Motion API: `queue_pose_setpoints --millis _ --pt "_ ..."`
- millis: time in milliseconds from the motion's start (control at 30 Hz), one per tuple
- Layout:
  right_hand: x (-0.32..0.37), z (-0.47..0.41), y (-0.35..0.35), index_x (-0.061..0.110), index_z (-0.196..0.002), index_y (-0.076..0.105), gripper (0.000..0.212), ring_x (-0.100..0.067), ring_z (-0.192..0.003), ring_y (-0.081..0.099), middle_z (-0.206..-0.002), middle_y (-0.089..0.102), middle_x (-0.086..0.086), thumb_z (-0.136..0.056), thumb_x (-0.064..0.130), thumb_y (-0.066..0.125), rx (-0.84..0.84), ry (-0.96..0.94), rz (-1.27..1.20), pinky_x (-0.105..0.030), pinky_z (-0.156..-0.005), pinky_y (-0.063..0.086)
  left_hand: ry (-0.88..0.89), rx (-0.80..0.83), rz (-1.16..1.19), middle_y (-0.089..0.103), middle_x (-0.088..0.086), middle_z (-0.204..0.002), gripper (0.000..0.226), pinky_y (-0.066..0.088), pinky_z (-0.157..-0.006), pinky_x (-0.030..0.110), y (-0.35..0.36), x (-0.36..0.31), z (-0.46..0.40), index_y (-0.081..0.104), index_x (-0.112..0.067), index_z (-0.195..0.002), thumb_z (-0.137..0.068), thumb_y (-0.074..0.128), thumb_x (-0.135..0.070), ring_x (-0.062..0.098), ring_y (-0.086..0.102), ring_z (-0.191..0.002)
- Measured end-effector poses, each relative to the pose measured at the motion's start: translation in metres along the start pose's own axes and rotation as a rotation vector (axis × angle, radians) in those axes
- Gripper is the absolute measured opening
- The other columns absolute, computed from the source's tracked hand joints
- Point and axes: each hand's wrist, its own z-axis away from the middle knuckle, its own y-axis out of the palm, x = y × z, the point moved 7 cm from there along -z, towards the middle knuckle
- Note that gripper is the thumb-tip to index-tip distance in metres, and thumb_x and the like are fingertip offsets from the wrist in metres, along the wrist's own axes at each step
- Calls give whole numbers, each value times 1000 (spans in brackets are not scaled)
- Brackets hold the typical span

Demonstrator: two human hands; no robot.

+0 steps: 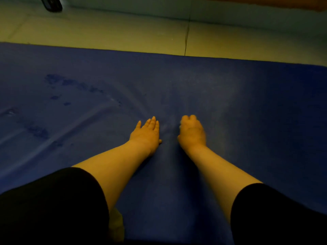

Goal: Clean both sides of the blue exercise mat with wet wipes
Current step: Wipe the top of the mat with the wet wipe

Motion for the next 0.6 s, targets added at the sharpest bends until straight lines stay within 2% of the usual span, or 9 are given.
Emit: queue_pose_setpoints --millis 100,167,233,333,433,600 --pt "41 21 14 5 -111 50 19 -32 -103 52 -116 49 -16 -92 9 49 67 -168 -36 -37 -78 43 -22 -17 19 -16 10 -160 64 -3 -120 43 5 -7 5 -11 -6 -152 -106 25 -32 22 -9 -149" --pt "37 23 13 5 -110 52 20 -33 -102 52 -115 49 -15 -90 9 53 98 -202 -59 -38 -79 44 -10 -14 15 -16 8 -160 63 -4 -120 43 6 -6 8 -11 -8 -152 -106 25 -32 21 -8 -149" --pt "12 19 5 4 -109 55 23 -33 -101 54 -114 50 -15 -86 5 56 96 -151 -52 -40 -82 48 21 -4 -4 -16 7 -160 64 -4 -119 44 6 -3 12 -10 -10 -153 -106 25 -36 20 -7 -149" --pt "-36 14 -9 2 -105 56 20 -36 -98 55 -111 51 -17 -85 1 54 3 33 -41 -41 -80 48 36 0 11 -16 6 -161 63 -4 -118 45 6 0 18 -10 -11 -153 -106 24 -36 20 -7 -149" --pt "-38 22 -10 2 -105 54 18 -35 -100 54 -114 50 -17 -87 2 54 -19 126 -28 -39 -81 46 25 -18 67 -15 6 -161 61 -2 -119 45 9 -3 23 -9 -10 -153 -107 24 -32 21 -7 -149" --pt "24 41 12 4 -107 53 17 -32 -101 53 -114 50 -15 -90 5 51 51 -95 -65 -35 -80 44 -11 -49 125 -15 7 -161 60 1 -120 45 19 -11 30 -9 -8 -153 -107 26 -23 23 -9 -149"
